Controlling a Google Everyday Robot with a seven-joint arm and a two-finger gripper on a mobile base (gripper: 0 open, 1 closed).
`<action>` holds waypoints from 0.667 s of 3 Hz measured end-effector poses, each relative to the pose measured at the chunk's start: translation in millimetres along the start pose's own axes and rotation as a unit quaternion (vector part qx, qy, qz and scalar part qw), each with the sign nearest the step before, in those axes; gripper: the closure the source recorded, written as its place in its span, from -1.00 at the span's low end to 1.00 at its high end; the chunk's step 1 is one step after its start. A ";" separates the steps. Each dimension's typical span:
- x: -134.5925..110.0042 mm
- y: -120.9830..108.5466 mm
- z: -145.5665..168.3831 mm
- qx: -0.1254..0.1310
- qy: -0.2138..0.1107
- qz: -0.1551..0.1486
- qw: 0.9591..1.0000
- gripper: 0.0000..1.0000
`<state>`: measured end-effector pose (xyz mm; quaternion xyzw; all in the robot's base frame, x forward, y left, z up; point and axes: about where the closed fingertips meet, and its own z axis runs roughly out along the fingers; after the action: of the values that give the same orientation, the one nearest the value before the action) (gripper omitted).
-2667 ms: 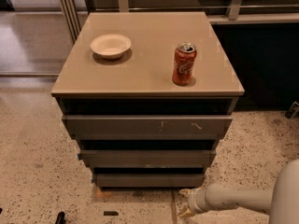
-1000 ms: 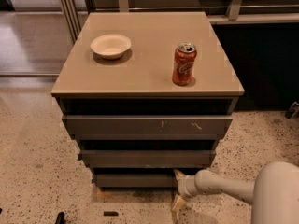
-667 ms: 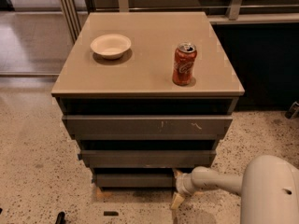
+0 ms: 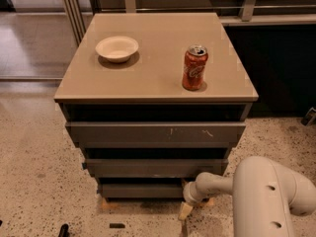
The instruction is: Open bottom drawer
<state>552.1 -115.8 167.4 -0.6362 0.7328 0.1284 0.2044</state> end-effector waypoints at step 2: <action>5.8 10.4 0.7 -0.027 0.022 0.023 0.999 -1.00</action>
Offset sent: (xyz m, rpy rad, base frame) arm -0.0166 -0.0047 -0.0037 -0.0373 0.1094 -0.0276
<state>541.2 -118.9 163.4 -0.6272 0.7477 0.1391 0.1681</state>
